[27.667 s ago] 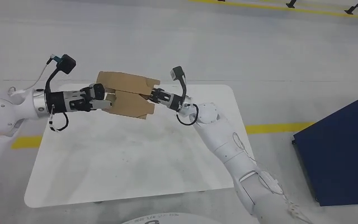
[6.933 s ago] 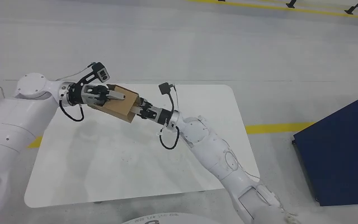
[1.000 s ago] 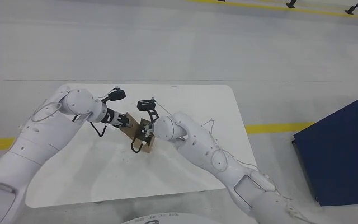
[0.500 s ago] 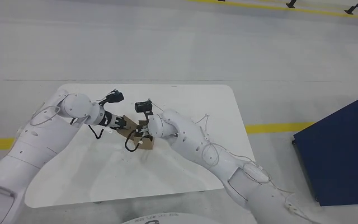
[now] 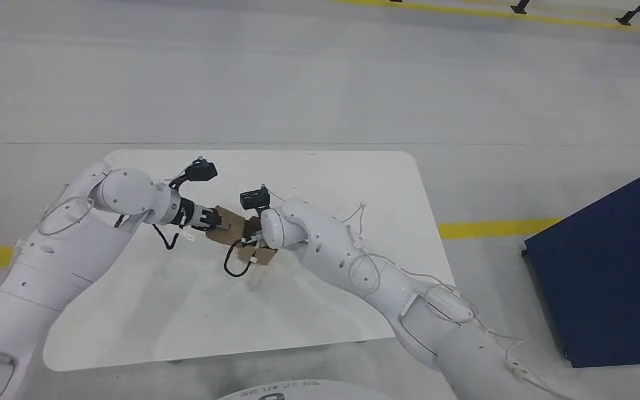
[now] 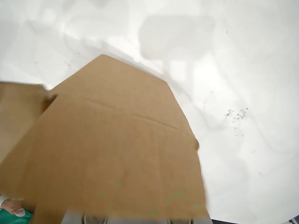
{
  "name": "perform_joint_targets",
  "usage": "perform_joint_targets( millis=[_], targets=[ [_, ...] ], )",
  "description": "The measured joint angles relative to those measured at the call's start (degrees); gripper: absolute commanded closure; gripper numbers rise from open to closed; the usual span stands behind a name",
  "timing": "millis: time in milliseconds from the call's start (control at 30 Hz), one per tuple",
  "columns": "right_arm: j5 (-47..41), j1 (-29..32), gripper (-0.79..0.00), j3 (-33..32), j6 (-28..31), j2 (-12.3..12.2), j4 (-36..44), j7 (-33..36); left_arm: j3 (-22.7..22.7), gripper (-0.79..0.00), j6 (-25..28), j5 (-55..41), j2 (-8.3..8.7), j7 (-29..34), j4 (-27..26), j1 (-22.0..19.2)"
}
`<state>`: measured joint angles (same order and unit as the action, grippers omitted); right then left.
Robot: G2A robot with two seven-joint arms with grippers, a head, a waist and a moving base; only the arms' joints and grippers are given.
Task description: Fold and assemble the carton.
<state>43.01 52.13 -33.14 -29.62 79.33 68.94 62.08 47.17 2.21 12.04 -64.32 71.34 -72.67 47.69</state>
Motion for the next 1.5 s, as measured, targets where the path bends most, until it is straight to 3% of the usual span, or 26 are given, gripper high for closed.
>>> perform_joint_targets(
  millis=[233, 400, 633, 833, 1100, 1300, 1500],
  targets=[
    [-1.4, -0.9, 0.000, 2.6, 0.5, 2.4, -4.3, -1.6, 1.4, 0.000, -1.7, -1.1, 0.37, 0.3, -2.7, 0.4],
    [-3.6, -1.6, 0.000, 0.7, 2.6, 2.9, -5.3, -4.5, 2.1, 0.000, -1.9, -0.7, 0.78, 1.6, -2.9, 0.6],
    [-3.0, -0.5, 0.000, -4.2, 3.7, 1.2, 3.0, -3.9, 0.8, 0.000, -0.3, 1.7, 0.87, -0.6, -1.7, 2.7],
    [-1.3, 5.7, 0.000, -8.8, 4.7, -1.2, 14.1, -4.4, -1.1, 0.000, -0.4, 1.2, -0.20, -3.0, 0.3, 1.3],
    [-0.1, 11.3, 0.000, -13.2, 8.1, -3.1, 20.7, -4.7, -1.8, 0.000, -0.8, 0.2, -0.84, -3.9, 1.1, 0.2],
    [-5.0, 14.5, 0.000, -17.4, 15.9, -4.4, 22.9, -2.6, -2.3, 0.000, -1.4, 0.2, -1.15, -3.8, 1.6, -0.4],
    [-8.7, 18.1, 0.000, -21.6, 20.8, -5.4, 24.7, -5.5, -2.8, 0.000, -2.7, 0.0, -1.64, -3.9, 2.3, -1.4]
  ],
)
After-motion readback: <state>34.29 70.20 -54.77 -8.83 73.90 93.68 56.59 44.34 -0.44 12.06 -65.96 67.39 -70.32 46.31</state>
